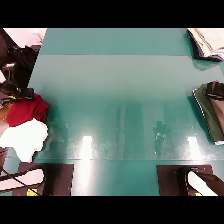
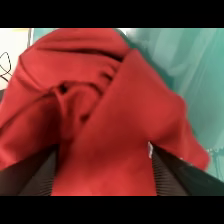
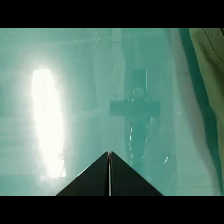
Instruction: Fold the shirts.
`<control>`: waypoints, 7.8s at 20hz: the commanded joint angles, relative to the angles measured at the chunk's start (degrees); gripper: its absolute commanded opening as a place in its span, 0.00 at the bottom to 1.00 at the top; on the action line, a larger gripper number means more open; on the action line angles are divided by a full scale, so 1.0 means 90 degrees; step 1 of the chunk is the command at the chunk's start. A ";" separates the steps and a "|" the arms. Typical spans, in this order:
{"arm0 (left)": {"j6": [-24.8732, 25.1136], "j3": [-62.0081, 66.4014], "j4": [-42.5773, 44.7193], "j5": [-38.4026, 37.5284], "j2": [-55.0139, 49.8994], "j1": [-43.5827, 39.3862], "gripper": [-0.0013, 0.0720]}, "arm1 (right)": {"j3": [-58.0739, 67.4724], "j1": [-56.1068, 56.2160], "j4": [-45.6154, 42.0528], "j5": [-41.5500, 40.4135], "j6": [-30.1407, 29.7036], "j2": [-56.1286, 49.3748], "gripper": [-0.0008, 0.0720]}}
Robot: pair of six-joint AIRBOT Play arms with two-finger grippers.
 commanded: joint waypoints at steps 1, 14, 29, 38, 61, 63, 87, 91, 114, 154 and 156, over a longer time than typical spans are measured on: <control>-0.0029 -0.0192 0.0032 0.0253 -0.0180 0.0090 0.51 | -0.0002 0.0000 0.0000 -0.0019 0.0005 0.0005 0.03; 0.3087 0.4352 -0.3451 -0.0294 0.1605 -0.2103 0.05 | 0.1780 0.0000 0.0049 -0.1146 0.0002 0.0027 0.03; 0.2620 0.3492 -0.4112 -0.0950 -0.1309 -0.4486 0.78 | 0.2652 0.0005 0.0044 -0.0525 0.0002 0.0029 0.03; 0.1644 0.2178 -0.3893 -0.2237 -0.0070 -0.2540 0.76 | 0.2652 0.0005 0.0046 -0.0525 0.0002 0.0024 0.03; 0.2487 -0.2038 -0.6773 0.0986 0.0097 -0.3041 0.05 | 0.2637 0.0010 0.0872 0.0153 -0.0002 -0.0454 0.03; 0.2487 -0.1275 -0.6620 0.0236 0.0197 -0.2744 0.05 | 0.2441 0.0131 0.1722 0.0168 -0.0204 -0.0432 0.03; 0.2319 0.1134 -0.5309 -0.1736 0.0954 -0.2543 0.05 | -0.1435 0.4753 0.7968 -0.3128 -0.2625 -0.3582 0.30; 0.2310 0.1207 -0.5161 -0.1790 0.0984 -0.2540 0.05 | -0.1435 0.4379 0.7786 -0.3708 -0.3096 -0.2987 0.03; 0.1472 0.6200 -0.4459 -0.2331 0.2125 -0.2543 0.05 | 0.2135 -0.2494 0.4141 -0.0962 -0.1613 0.1530 0.03; 0.1802 -0.2293 -0.6020 0.0226 0.0692 -0.1532 0.85 | 0.1183 -0.0022 0.2169 -0.0573 -0.0712 -0.2271 0.03; 0.1872 -0.2861 -0.6183 0.0736 0.0692 -0.2006 0.85 | 0.1183 0.0022 0.2169 -0.0573 -0.0712 -0.2271 0.03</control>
